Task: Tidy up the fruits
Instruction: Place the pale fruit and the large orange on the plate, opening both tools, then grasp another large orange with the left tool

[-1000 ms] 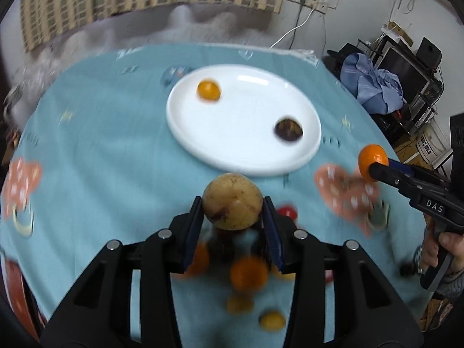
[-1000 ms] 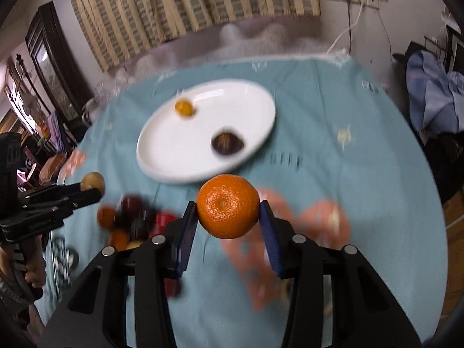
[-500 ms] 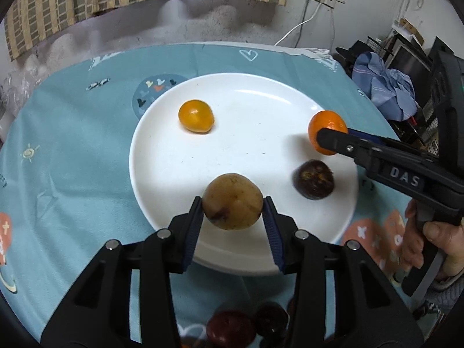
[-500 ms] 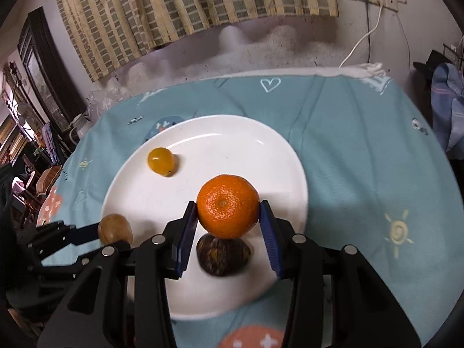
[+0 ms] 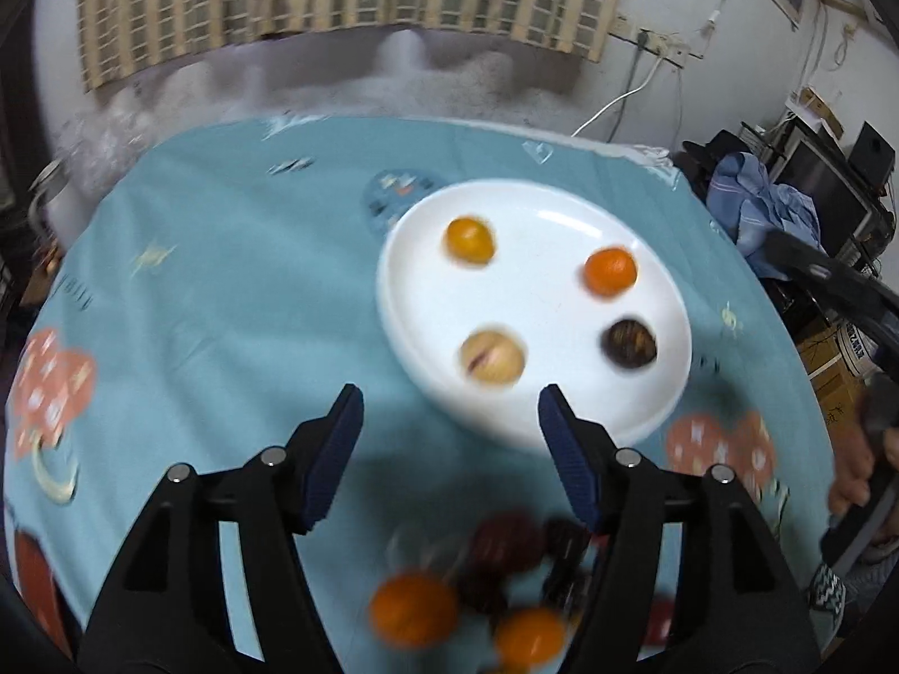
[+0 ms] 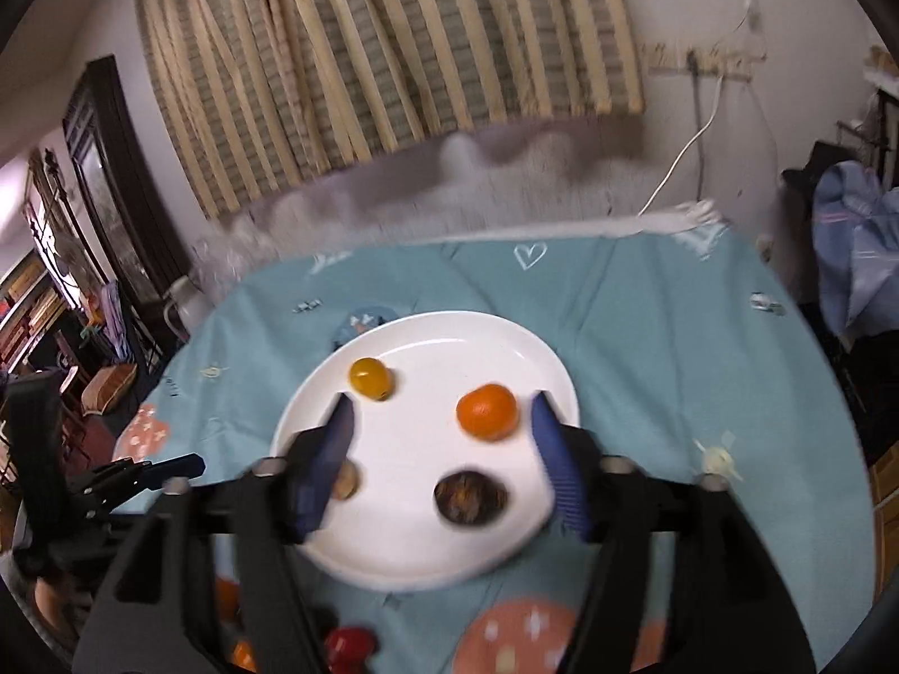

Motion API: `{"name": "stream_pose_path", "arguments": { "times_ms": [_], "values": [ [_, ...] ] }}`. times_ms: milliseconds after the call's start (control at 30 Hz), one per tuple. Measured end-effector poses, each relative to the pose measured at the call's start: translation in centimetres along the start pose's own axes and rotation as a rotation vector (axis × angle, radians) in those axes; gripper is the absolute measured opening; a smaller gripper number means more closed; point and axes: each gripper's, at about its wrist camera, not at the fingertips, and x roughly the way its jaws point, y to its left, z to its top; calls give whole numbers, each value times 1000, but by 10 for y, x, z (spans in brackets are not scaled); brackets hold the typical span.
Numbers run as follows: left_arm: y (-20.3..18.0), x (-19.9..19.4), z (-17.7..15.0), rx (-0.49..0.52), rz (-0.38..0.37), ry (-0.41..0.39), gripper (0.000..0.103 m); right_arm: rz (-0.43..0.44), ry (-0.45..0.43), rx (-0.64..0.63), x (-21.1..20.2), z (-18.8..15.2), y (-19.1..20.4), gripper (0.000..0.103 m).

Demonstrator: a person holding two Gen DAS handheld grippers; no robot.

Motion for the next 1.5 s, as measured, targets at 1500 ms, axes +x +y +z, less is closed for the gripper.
{"name": "stream_pose_path", "arguments": {
  "times_ms": [1500],
  "values": [
    [21,4,-106,60,-60,104,45,-53,327,-72,-116,-167,52,67]
  ]
}}
